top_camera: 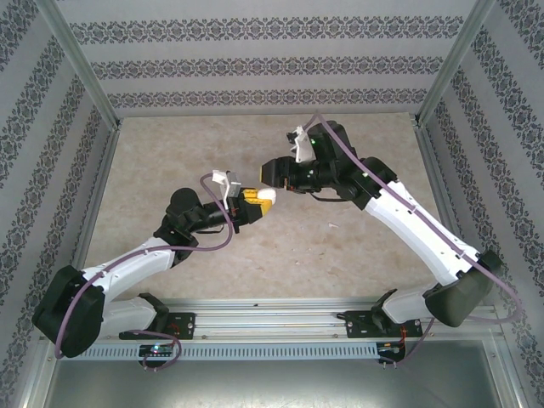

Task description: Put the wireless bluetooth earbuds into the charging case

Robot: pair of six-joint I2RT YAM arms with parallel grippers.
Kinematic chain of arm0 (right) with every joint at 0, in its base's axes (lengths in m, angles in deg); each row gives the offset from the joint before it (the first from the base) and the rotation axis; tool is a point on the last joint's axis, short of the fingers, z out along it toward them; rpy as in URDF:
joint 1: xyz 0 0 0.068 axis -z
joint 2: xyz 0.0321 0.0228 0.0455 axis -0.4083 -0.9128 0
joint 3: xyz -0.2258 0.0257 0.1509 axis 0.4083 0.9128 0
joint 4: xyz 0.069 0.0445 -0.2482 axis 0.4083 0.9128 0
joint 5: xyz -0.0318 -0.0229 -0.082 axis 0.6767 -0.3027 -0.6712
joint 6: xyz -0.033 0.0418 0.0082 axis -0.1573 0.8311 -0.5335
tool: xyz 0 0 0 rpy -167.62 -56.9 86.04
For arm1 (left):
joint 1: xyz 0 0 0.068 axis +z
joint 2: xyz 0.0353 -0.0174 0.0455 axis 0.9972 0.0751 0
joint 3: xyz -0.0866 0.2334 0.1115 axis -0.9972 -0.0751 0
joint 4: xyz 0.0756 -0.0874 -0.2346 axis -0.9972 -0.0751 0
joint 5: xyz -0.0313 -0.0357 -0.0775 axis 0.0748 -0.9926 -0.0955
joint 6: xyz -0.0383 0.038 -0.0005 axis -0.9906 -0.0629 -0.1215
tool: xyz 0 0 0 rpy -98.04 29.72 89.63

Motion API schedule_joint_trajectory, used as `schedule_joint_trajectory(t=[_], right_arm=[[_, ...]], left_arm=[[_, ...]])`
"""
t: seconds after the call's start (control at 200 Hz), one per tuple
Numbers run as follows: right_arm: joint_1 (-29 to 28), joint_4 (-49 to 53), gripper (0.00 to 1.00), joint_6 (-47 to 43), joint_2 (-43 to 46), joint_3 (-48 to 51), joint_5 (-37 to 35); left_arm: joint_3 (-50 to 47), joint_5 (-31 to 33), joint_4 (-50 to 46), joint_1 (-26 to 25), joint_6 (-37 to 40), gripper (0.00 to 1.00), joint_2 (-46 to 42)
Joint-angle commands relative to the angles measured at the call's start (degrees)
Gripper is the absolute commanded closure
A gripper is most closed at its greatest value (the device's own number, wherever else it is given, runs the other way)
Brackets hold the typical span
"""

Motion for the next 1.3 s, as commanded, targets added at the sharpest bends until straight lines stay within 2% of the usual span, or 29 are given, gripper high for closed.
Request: schedule_joint_trajectory(t=[0.0, 0.12, 0.265, 0.35, 0.395, 0.56, 0.649, 0.914, 1.114, 1.294], right_arm=[[1.7, -9.0, 0.46, -1.5, 6.0, 4.9, 2.2], [2.4, -14.2, 0.45, -3.7, 11.7, 10.7, 4.1], [0.9, -9.5, 0.46, -12.3, 14.5, 12.2, 5.8], [-0.9, -6.1, 0.57, -17.2, 14.7, 12.1, 5.5], [-2.1, -4.4, 0.59, -19.2, 14.3, 11.6, 5.3], [-6.6, 2.7, 0.53, -28.0, 12.1, 8.5, -2.6], [-7.9, 5.6, 0.53, -31.3, 10.4, 6.9, -6.6], [-8.1, 10.0, 0.53, -34.1, 5.9, 1.8, -14.0], [-8.1, 10.9, 0.53, -34.5, 3.9, -0.3, -17.9], [-8.1, 10.5, 0.49, -31.6, 3.6, -2.9, -15.8]], left_arm=[[0.0, -3.5, 1.6, -0.3, -0.9, 1.0, 0.5], [-0.4, -4.9, 5.6, 0.6, -4.4, 0.99, 0.6], [0.0, -7.1, 8.8, 0.9, -8.2, 0.99, 1.2], [0.7, -8.7, 10.1, 1.0, -10.3, 1.0, 1.7], [1.0, -9.5, 10.3, 0.9, -11.1, 0.99, 2.0], [1.7, -11.0, 11.2, 1.0, -12.7, 1.0, 2.5], [1.5, -11.9, 14.7, 0.9, -15.0, 1.0, 3.2], [1.1, -14.3, 25.6, 0.9, -22.5, 1.0, 6.8], [2.0, -15.1, 22.3, 1.0, -21.1, 1.0, 6.5], [1.9, -13.8, 17.5, 0.9, -17.2, 1.0, 4.8]])
